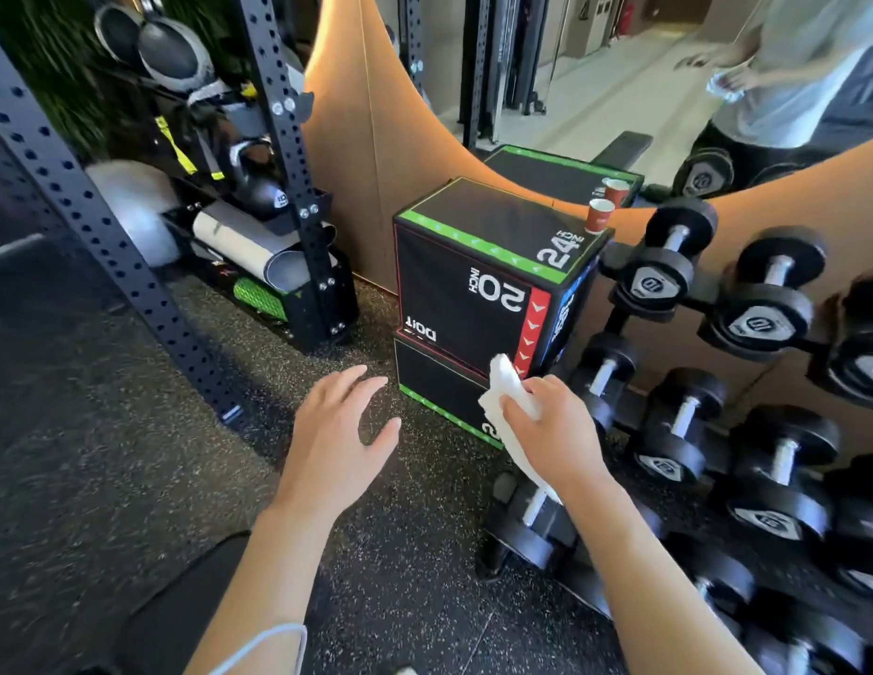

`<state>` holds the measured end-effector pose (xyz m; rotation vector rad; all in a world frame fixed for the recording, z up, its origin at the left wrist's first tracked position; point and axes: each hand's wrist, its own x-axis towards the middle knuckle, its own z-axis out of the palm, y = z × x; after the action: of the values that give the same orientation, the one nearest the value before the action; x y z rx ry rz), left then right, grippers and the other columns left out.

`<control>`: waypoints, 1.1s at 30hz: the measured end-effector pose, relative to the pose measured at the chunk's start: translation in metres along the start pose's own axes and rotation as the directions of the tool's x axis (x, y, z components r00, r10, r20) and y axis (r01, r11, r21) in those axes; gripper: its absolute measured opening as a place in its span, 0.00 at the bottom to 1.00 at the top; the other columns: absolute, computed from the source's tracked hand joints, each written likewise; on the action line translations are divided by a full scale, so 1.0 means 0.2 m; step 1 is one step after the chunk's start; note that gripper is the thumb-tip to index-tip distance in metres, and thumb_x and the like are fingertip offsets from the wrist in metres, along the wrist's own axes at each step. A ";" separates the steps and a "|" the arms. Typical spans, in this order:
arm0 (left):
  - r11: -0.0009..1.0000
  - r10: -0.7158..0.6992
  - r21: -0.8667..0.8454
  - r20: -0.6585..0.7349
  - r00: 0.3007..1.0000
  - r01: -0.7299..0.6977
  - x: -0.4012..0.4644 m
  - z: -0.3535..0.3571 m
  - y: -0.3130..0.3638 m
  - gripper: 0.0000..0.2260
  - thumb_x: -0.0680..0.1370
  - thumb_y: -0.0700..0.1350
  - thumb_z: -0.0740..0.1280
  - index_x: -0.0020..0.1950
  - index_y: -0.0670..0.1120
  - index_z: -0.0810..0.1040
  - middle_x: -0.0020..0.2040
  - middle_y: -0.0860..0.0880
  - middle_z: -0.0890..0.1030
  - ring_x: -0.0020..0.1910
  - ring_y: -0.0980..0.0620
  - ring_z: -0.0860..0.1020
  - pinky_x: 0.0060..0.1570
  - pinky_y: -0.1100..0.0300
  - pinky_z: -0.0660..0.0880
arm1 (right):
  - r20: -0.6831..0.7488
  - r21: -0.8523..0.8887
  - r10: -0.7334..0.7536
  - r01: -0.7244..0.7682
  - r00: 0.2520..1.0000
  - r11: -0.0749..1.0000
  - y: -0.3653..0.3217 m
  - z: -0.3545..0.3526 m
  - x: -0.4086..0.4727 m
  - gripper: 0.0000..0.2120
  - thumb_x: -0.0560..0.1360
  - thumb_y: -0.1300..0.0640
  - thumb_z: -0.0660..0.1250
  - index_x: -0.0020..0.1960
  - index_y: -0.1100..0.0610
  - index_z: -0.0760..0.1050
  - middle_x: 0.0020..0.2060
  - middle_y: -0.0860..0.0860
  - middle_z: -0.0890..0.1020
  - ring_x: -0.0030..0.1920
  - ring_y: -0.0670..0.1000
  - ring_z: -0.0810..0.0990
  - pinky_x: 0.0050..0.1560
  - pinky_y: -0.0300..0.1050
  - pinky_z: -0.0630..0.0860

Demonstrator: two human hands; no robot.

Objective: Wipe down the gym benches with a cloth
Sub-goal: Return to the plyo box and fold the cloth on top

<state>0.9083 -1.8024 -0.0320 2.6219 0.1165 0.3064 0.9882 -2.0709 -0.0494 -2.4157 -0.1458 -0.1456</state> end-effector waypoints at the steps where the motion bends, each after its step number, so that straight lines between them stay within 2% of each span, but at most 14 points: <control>1: 1.000 0.011 -0.007 0.002 1.000 -0.011 0.06 -0.01 -0.03 0.24 0.81 0.59 0.66 0.77 0.56 0.72 0.79 0.57 0.66 0.79 0.51 0.60 0.79 0.44 0.63 | -0.006 -0.004 0.000 0.000 1.000 1.000 -0.04 0.02 0.05 0.21 0.79 0.43 0.66 0.33 0.47 0.60 0.36 0.46 0.71 0.34 0.43 0.72 0.33 0.39 0.62; 8: 0.997 0.031 -0.064 -0.009 0.999 -0.032 0.42 -0.06 -0.21 0.23 0.81 0.58 0.66 0.76 0.56 0.72 0.78 0.56 0.67 0.79 0.52 0.60 0.78 0.42 0.64 | -0.011 -0.023 0.040 -0.040 0.999 0.999 -0.17 0.13 0.39 0.19 0.78 0.44 0.67 0.35 0.50 0.64 0.38 0.47 0.73 0.36 0.45 0.73 0.35 0.47 0.65; 18: 0.999 -0.017 -0.042 -0.026 1.000 0.016 0.99 0.02 -0.49 0.23 0.81 0.58 0.67 0.76 0.55 0.73 0.78 0.55 0.68 0.79 0.51 0.61 0.78 0.44 0.65 | 0.018 -0.014 0.008 -0.007 1.000 1.000 -0.23 0.43 1.05 0.18 0.78 0.44 0.67 0.34 0.46 0.64 0.38 0.46 0.73 0.36 0.44 0.73 0.34 0.42 0.64; 25: 1.000 0.028 0.007 0.023 0.999 -0.028 1.68 0.17 -0.50 0.24 0.81 0.58 0.67 0.76 0.55 0.73 0.78 0.56 0.68 0.79 0.50 0.62 0.77 0.42 0.66 | 0.039 -0.030 0.053 -0.052 0.998 0.998 -0.11 0.53 1.68 0.17 0.78 0.43 0.67 0.35 0.46 0.66 0.39 0.45 0.74 0.36 0.43 0.74 0.34 0.40 0.65; 30: 0.995 0.087 0.045 0.029 0.996 -0.088 2.13 0.22 -0.47 0.24 0.81 0.58 0.67 0.76 0.54 0.73 0.78 0.55 0.69 0.79 0.49 0.63 0.77 0.43 0.66 | -0.010 0.025 0.084 -0.083 0.996 0.996 -0.08 0.52 2.13 0.20 0.78 0.45 0.68 0.33 0.46 0.62 0.34 0.46 0.71 0.34 0.44 0.70 0.33 0.45 0.61; 33: 0.991 0.111 0.063 0.063 0.992 -0.115 2.32 0.26 -0.47 0.23 0.81 0.58 0.66 0.76 0.55 0.73 0.77 0.55 0.69 0.79 0.50 0.63 0.77 0.44 0.66 | -0.008 0.033 0.123 -0.122 0.992 0.992 -0.08 0.56 2.32 0.18 0.78 0.46 0.68 0.34 0.49 0.65 0.36 0.47 0.73 0.36 0.49 0.74 0.34 0.48 0.63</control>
<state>1.3677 -1.6801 -0.0310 2.7059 -0.0430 0.2666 1.4513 -1.9548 -0.0549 -2.3832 0.0047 -0.0979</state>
